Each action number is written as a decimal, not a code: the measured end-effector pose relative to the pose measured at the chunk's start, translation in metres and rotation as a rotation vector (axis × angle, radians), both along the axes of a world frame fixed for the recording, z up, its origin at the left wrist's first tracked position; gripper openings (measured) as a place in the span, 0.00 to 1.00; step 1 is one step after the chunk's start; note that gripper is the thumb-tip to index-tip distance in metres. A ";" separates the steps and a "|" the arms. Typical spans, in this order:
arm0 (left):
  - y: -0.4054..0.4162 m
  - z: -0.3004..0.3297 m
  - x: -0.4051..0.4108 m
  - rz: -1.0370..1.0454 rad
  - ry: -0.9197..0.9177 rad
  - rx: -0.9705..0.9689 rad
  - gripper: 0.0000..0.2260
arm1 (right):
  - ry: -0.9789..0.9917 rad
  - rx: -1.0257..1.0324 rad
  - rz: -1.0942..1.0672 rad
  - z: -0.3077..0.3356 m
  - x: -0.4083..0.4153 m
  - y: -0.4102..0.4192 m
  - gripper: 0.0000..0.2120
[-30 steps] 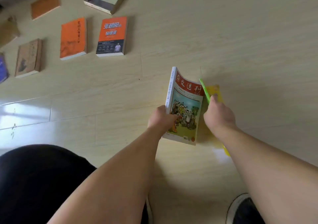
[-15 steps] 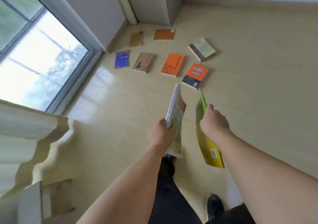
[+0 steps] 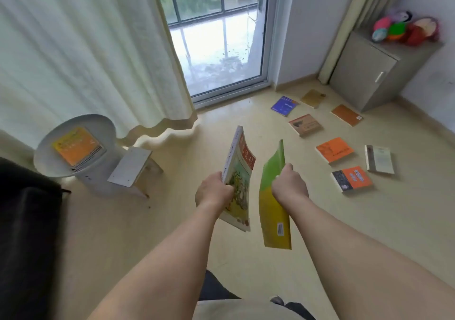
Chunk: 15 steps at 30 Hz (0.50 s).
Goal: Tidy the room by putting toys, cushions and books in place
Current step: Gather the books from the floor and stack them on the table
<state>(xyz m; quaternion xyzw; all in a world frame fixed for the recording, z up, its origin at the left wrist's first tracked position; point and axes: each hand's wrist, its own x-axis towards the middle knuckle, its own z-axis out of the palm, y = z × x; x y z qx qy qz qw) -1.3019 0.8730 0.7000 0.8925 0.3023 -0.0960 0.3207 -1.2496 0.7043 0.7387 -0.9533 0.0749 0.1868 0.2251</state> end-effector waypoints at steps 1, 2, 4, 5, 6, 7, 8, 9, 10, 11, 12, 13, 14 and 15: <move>0.018 0.000 -0.010 0.032 -0.005 -0.008 0.09 | 0.006 0.010 0.007 -0.001 -0.004 0.015 0.16; 0.043 -0.002 -0.021 0.062 -0.008 -0.013 0.10 | 0.016 0.017 0.023 -0.001 -0.009 0.036 0.17; 0.102 -0.003 -0.044 0.131 -0.004 -0.018 0.11 | 0.041 0.029 0.062 -0.001 -0.018 0.088 0.17; 0.129 -0.001 -0.053 0.143 0.010 -0.005 0.10 | 0.045 0.027 0.091 0.001 -0.022 0.113 0.17; 0.160 -0.001 -0.063 0.155 0.021 0.014 0.08 | 0.063 0.017 0.131 0.003 -0.027 0.143 0.18; 0.190 0.000 -0.073 0.167 0.030 0.043 0.07 | 0.075 0.010 0.166 0.003 -0.031 0.174 0.19; 0.218 0.004 -0.079 0.175 0.025 0.073 0.05 | 0.085 0.013 0.200 0.003 -0.035 0.204 0.19; 0.239 0.008 -0.082 0.176 0.016 0.094 0.05 | 0.090 0.029 0.219 0.002 -0.036 0.228 0.20; 0.253 0.011 -0.083 0.190 0.008 0.101 0.05 | 0.097 0.050 0.231 0.003 -0.037 0.244 0.20; 0.293 0.013 -0.091 0.235 0.006 0.107 0.06 | 0.102 0.073 0.264 0.001 -0.041 0.289 0.19; 0.308 0.015 -0.094 0.254 -0.007 0.103 0.07 | 0.104 0.100 0.266 0.004 -0.043 0.307 0.18; 0.317 0.016 -0.095 0.288 -0.020 0.085 0.07 | 0.109 0.128 0.280 0.008 -0.044 0.318 0.17; 0.347 0.016 -0.103 0.343 -0.037 0.052 0.08 | 0.131 0.150 0.306 0.008 -0.046 0.351 0.18; 0.362 0.017 -0.107 0.385 -0.051 0.016 0.08 | 0.150 0.164 0.323 0.009 -0.046 0.368 0.20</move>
